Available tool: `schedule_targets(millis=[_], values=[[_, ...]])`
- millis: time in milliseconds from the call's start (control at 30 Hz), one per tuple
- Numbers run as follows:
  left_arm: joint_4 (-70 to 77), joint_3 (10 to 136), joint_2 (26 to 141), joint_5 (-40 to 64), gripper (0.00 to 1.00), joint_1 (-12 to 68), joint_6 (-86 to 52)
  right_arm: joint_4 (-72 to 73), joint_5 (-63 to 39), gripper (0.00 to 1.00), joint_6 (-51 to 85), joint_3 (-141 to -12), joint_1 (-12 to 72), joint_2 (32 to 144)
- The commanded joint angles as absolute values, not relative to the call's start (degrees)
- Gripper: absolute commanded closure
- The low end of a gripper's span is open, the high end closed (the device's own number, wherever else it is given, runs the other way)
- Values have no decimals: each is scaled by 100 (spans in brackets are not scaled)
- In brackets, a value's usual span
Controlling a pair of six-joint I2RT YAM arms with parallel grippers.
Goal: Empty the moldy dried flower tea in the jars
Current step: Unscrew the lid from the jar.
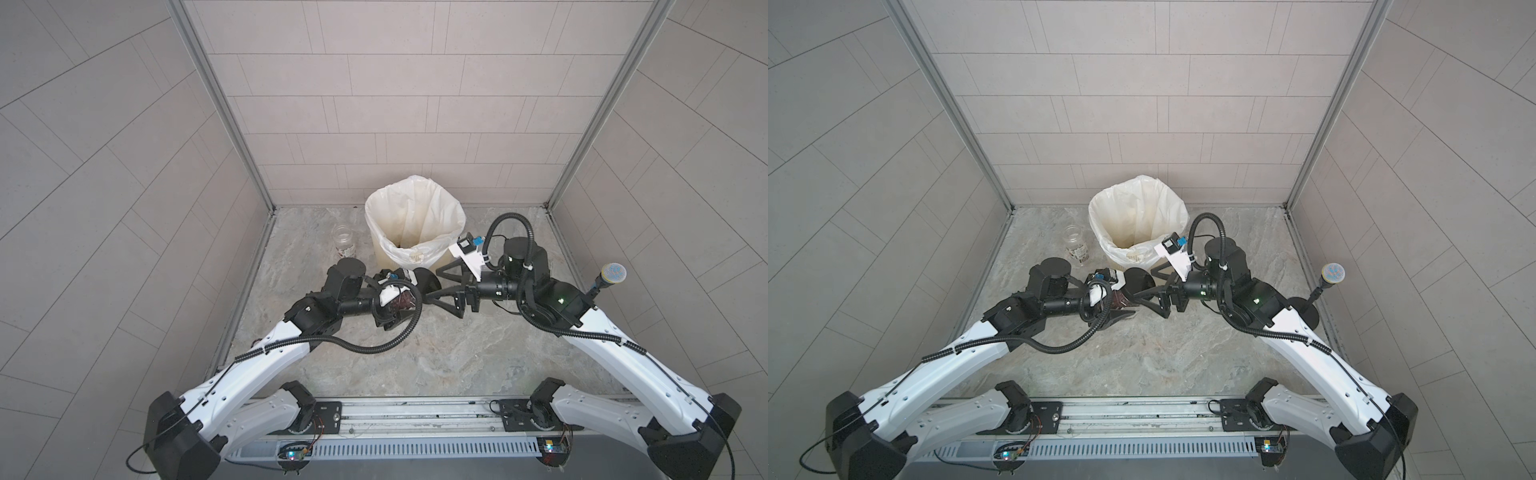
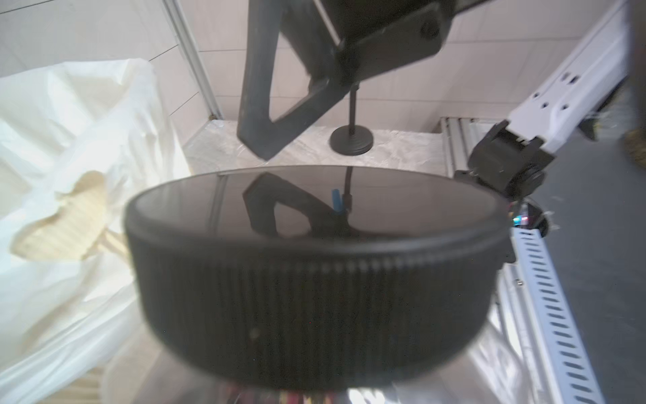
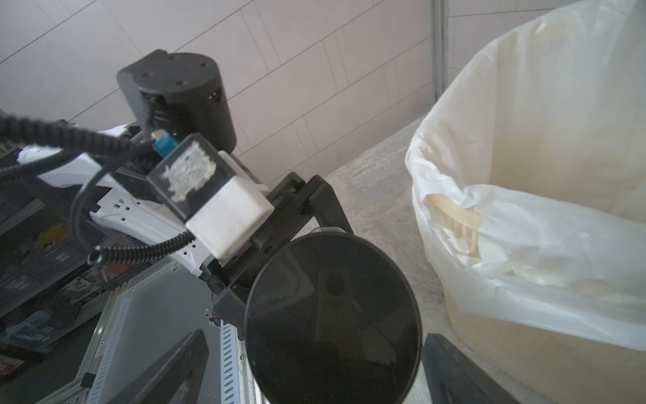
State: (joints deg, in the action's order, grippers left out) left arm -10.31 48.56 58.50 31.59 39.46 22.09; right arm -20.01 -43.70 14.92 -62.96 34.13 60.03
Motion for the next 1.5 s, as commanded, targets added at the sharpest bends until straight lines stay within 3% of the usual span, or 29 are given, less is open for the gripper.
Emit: schedule_targets(millis=[0,200,567,733,967,1267,1367,1467], values=[[-976,4815,5790,2325,33,4062,2708,-2997,-3975,0,1538,-6626,3486,6045],[-967,4814,5840,2057,34,4260,2927,-3368,-3779,0,1254,-6819,3598,6267],[-1173,4946,6003,2477,34,4342,2919,-3330,-3638,1,1046,-7040,3780,6640],[-1321,5057,6038,2697,34,4345,2903,-3702,-3707,12,633,-7149,3867,6812],[-1457,5133,6014,3077,34,4337,2790,-4116,-3969,17,-162,-7236,3867,6896],[-1935,5411,6148,4215,34,4273,2541,-2962,-4164,23,-2007,-6047,3876,5990],[-2117,5432,6223,4295,34,4237,2544,-2714,-4138,21,-2696,-5785,3876,5688],[-2052,5358,6166,4188,34,4219,2562,-2781,-4018,8,-2757,-5817,3876,5590]])
